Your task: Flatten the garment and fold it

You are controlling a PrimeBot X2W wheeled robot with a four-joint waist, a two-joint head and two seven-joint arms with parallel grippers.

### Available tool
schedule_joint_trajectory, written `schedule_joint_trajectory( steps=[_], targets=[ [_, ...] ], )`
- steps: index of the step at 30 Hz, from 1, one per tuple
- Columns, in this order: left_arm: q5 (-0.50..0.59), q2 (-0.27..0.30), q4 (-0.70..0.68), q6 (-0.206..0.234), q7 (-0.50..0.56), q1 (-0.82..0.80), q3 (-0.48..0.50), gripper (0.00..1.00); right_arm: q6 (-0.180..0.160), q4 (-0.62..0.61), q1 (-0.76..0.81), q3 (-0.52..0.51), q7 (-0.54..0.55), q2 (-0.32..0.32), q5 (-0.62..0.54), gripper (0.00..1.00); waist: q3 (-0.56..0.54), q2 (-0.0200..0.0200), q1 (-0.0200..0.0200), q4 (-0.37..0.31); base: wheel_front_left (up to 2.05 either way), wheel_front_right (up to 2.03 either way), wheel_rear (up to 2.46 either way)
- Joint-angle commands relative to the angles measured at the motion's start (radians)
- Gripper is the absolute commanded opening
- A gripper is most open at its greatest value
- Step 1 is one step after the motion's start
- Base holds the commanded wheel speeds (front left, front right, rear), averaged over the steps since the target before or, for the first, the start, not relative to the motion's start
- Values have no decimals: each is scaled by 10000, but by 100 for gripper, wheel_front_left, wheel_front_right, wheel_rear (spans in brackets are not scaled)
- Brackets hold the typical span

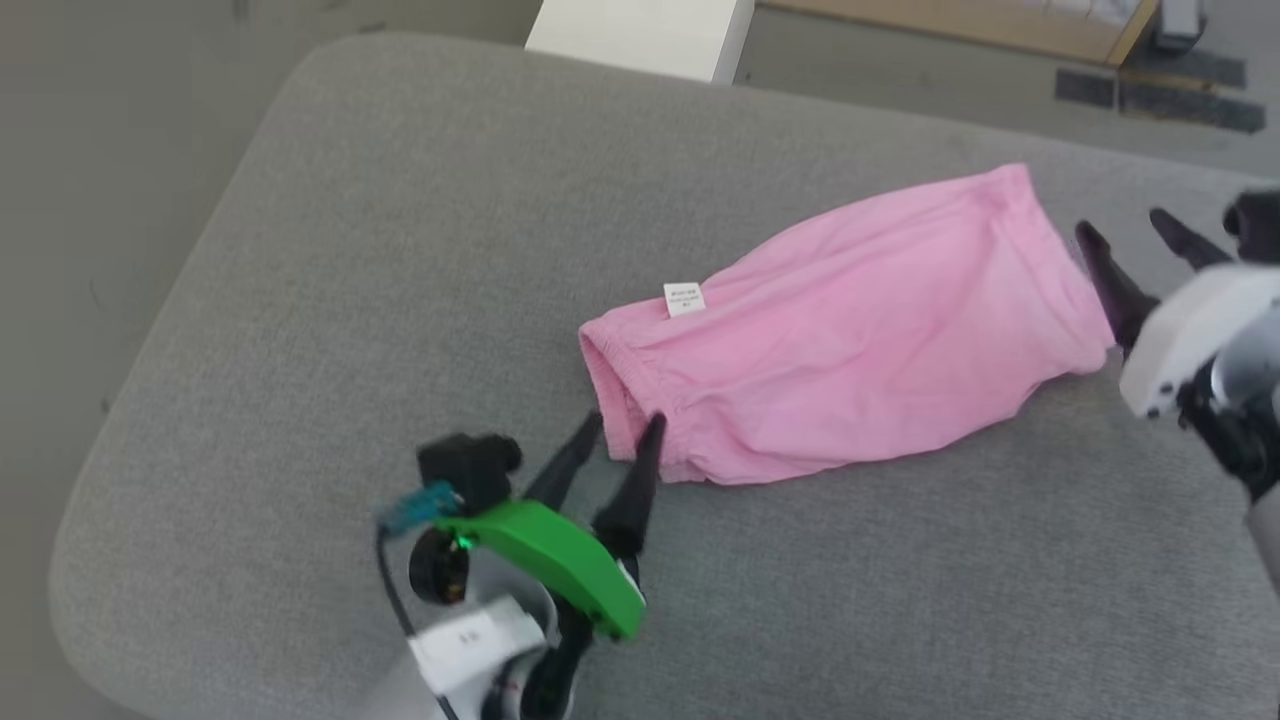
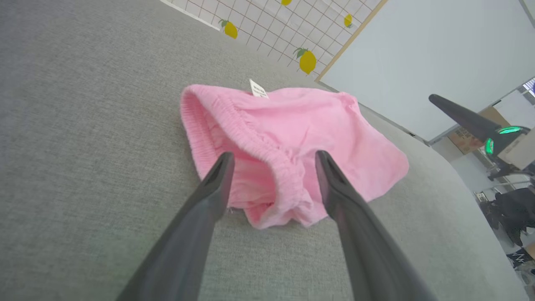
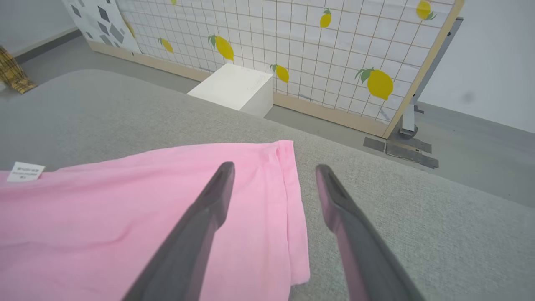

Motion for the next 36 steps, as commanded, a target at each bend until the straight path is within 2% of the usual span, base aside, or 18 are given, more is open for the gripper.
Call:
schedule_joint_trajectory(
  steps=[1,6,11,15,19,25,28,29,30,31,32,36],
  targets=[
    [313,93,73,84,-114,177,-210,100,-17,-266,536,-414,-328,219,-219,100,-391,0,1,-222,0,0,0],
    [1185,130,770,204,-487,142,-792,100,-17,-1521,1996,-1916,-975,995,-1036,100,-481,0,1,-417,0,0,0],
    [1712,-63,1973,532,-879,-200,-897,100,-17,-3113,3339,-3034,-862,2095,-1851,100,-459,0,1,-720,0,0,0],
    [1691,-352,2869,701,-1021,-529,-738,100,-17,-4057,3961,-3384,-456,2740,-2208,100,-384,0,1,-938,0,0,0],
    [1616,-581,3648,891,-1055,-902,-581,100,-17,-4660,4275,-3530,-118,3111,-2442,100,-289,0,1,-1116,0,0,0],
    [1402,-812,4871,1305,-344,-1405,-536,100,-17,-5111,4449,-3560,182,3359,-2590,100,-102,0,1,-1252,0,0,0],
    [1289,-901,5314,1295,158,-1571,-661,100,-17,-5185,4484,-3535,284,3396,-2595,100,-10,0,1,-1264,0,0,0],
    [1209,-937,5438,1247,353,-1604,-703,94,-17,-5190,4499,-3511,332,3388,-2610,100,15,0,1,-1260,0,0,0],
    [1167,-962,5523,1198,506,-1625,-762,45,-17,-5190,4508,-3501,359,3383,-2615,100,32,0,1,-1254,0,0,0],
    [1142,-989,5591,1122,648,-1651,-851,37,-17,-5182,4516,-3500,391,3378,-2610,100,53,0,1,-1237,0,0,0],
    [1117,-1009,5614,1049,728,-1662,-914,0,-17,-5164,4521,-3503,425,3363,-2626,100,64,0,1,-1218,0,0,0],
    [1027,-1074,5636,790,846,-1684,-1115,0,-17,-4933,4464,-3537,671,3284,-2759,100,87,0,1,-1103,0,0,0]
  ],
)
